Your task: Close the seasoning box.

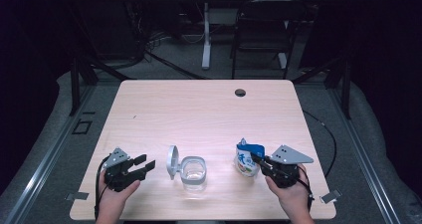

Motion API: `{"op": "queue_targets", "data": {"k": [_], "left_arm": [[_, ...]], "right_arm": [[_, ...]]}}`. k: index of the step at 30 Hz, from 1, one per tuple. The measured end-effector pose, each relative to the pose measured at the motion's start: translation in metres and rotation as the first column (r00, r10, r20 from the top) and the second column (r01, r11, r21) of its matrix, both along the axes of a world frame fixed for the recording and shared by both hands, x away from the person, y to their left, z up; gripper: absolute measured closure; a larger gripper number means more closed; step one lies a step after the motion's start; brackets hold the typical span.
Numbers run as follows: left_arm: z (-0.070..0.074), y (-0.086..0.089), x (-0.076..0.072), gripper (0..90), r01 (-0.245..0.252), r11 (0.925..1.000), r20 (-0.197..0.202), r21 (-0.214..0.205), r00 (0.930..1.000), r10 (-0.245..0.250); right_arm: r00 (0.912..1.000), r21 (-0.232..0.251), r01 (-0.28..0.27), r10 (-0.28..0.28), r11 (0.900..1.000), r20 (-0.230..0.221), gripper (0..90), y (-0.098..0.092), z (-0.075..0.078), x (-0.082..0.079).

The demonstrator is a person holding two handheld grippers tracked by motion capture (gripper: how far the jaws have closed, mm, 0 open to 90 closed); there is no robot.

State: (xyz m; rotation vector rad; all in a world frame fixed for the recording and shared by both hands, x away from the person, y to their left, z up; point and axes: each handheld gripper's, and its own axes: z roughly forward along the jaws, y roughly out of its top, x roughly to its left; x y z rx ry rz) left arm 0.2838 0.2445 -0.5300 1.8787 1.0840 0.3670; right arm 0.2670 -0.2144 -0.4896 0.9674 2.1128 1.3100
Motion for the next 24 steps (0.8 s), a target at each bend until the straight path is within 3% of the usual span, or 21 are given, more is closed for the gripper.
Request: {"op": "queue_targets", "data": {"k": [24], "left_arm": [[-0.001, 0.000, 0.000, 53.4, -0.005, 1.0000, 0.008, -0.003, 1.0000, 0.005]], "right_arm": [[0.9999, 0.045, 0.003, -0.004, 0.9990, 0.010, 87.0, -0.006, -0.013, -0.009]]}}
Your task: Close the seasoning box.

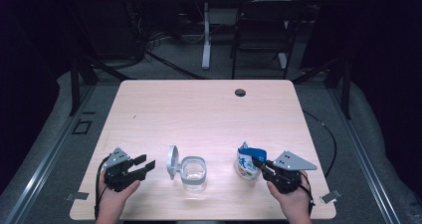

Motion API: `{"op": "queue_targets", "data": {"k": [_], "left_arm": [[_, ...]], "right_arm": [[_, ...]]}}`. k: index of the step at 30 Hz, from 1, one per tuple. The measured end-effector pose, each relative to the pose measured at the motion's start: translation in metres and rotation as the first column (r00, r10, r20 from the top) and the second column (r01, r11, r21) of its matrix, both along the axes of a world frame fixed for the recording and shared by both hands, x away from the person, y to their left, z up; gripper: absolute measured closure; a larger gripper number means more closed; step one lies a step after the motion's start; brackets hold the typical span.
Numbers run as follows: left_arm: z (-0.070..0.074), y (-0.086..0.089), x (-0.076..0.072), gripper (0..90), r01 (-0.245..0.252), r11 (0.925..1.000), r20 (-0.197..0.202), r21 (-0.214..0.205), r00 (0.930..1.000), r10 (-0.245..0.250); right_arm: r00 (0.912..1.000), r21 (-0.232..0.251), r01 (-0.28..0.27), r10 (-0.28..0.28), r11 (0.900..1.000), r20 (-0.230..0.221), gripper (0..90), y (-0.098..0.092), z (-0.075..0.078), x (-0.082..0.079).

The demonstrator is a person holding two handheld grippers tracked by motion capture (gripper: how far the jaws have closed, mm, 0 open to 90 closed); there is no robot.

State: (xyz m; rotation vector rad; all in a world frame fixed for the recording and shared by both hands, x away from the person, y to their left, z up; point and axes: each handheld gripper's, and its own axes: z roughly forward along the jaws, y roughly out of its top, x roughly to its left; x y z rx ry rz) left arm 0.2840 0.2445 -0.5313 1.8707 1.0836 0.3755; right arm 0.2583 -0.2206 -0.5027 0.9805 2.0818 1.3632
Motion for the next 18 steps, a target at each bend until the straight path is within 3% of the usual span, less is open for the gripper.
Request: {"op": "queue_targets", "data": {"k": [13, 18], "left_arm": [[-0.0001, 0.0004, 0.0002, 53.3, -0.002, 1.0000, 0.003, 0.000, 1.0000, 0.002], [0.0004, 0.0013, 0.0001, 53.3, -0.004, 1.0000, 0.003, -0.001, 1.0000, 0.004]], "right_arm": [[1.0000, 0.031, 0.006, -0.006, 0.9995, 0.004, 73.4, -0.0035, -0.0021, -0.0015], [1.0000, 0.021, 0.009, -0.009, 0.9997, -0.002, 65.7, -0.0013, -0.0060, -0.0010]]}}
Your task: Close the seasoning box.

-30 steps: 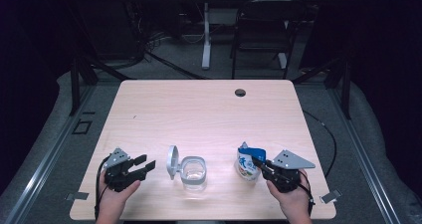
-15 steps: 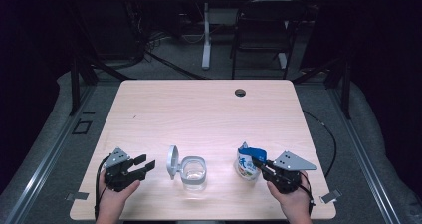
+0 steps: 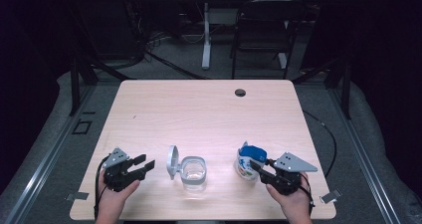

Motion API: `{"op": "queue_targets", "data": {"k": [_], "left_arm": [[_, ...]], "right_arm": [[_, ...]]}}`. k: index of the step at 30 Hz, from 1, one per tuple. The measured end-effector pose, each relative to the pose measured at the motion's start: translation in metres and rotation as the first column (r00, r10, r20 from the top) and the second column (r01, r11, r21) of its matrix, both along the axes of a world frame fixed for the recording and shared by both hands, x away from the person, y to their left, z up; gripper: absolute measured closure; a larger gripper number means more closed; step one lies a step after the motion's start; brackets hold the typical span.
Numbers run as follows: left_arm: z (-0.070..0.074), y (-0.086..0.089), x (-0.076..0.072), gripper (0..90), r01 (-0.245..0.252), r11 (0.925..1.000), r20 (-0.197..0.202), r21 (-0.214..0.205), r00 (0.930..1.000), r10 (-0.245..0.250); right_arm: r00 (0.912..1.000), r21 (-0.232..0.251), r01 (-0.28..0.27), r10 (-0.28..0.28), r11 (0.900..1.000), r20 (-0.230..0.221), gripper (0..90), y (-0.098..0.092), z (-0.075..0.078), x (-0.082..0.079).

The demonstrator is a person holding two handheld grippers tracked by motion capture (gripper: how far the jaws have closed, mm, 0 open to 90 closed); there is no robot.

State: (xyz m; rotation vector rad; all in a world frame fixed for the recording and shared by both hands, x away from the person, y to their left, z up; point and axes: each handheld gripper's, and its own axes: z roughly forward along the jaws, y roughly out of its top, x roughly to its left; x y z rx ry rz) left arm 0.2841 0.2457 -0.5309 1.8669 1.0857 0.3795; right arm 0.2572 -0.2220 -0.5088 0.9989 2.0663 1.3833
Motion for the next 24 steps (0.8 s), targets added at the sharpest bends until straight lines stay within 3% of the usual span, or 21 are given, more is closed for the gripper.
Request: {"op": "queue_targets", "data": {"k": [9, 24], "left_arm": [[0.000, 0.002, 0.000, 53.2, -0.005, 1.0000, -0.003, -0.002, 1.0000, 0.005], [0.000, 0.003, 0.000, 52.8, -0.011, 0.9999, -0.002, -0.004, 0.9999, 0.011]], "right_arm": [[0.9997, -0.015, 0.018, -0.019, 0.9997, -0.017, 48.7, 0.001, -0.011, 0.003], [0.9991, -0.040, 0.004, -0.006, 0.9992, -0.042, 43.4, 0.006, -0.031, 0.005]]}}
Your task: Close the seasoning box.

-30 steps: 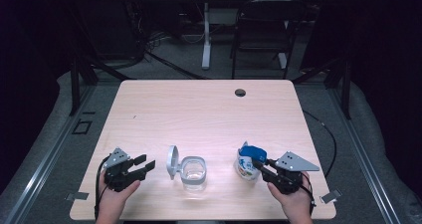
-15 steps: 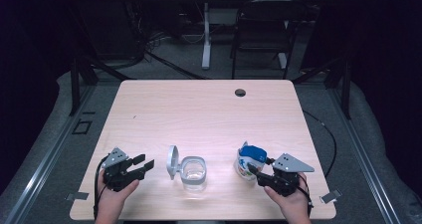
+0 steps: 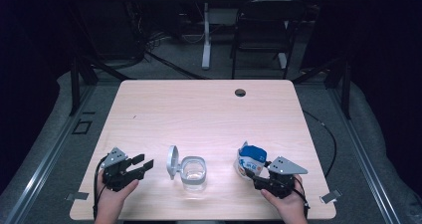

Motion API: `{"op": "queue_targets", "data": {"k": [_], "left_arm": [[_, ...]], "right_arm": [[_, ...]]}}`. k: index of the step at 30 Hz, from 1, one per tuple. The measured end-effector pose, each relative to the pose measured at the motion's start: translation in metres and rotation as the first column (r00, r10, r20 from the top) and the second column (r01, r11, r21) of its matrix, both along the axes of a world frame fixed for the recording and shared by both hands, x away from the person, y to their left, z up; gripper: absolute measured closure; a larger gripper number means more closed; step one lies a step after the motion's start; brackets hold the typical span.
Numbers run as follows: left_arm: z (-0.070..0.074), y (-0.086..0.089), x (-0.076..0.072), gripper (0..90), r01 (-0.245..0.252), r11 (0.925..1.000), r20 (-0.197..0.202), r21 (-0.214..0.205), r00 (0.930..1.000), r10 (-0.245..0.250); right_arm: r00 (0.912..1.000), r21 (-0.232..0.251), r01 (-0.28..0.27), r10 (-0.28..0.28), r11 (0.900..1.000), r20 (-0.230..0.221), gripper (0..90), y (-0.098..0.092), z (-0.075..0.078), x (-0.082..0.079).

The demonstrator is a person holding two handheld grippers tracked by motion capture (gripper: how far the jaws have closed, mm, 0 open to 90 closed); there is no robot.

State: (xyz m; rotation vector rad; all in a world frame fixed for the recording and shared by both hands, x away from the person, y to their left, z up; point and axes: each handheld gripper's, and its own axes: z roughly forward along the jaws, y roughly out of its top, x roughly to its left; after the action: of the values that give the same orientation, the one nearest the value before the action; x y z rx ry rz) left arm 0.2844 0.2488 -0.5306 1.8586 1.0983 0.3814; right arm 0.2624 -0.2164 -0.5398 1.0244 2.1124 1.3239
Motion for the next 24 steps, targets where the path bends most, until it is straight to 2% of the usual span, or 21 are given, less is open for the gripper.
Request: {"op": "queue_targets", "data": {"k": [8, 14, 24], "left_arm": [[0.001, 0.001, 0.000, 52.8, -0.003, 1.0000, 0.006, -0.005, 1.0000, 0.003], [0.001, 0.001, 0.000, 52.8, -0.004, 1.0000, 0.006, -0.004, 1.0000, 0.004], [0.002, 0.002, 0.000, 52.8, -0.005, 1.0000, 0.000, 0.000, 1.0000, 0.005]], "right_arm": [[1.0000, 0.004, -0.006, 0.006, 1.0000, -0.005, 40.8, 0.002, -0.007, 0.001], [1.0000, -0.013, -0.008, 0.007, 0.9999, -0.005, 39.9, 0.003, -0.013, 0.002], [0.9995, -0.041, -0.008, 0.007, 0.9991, -0.031, 39.2, 0.005, -0.022, 0.004]]}}
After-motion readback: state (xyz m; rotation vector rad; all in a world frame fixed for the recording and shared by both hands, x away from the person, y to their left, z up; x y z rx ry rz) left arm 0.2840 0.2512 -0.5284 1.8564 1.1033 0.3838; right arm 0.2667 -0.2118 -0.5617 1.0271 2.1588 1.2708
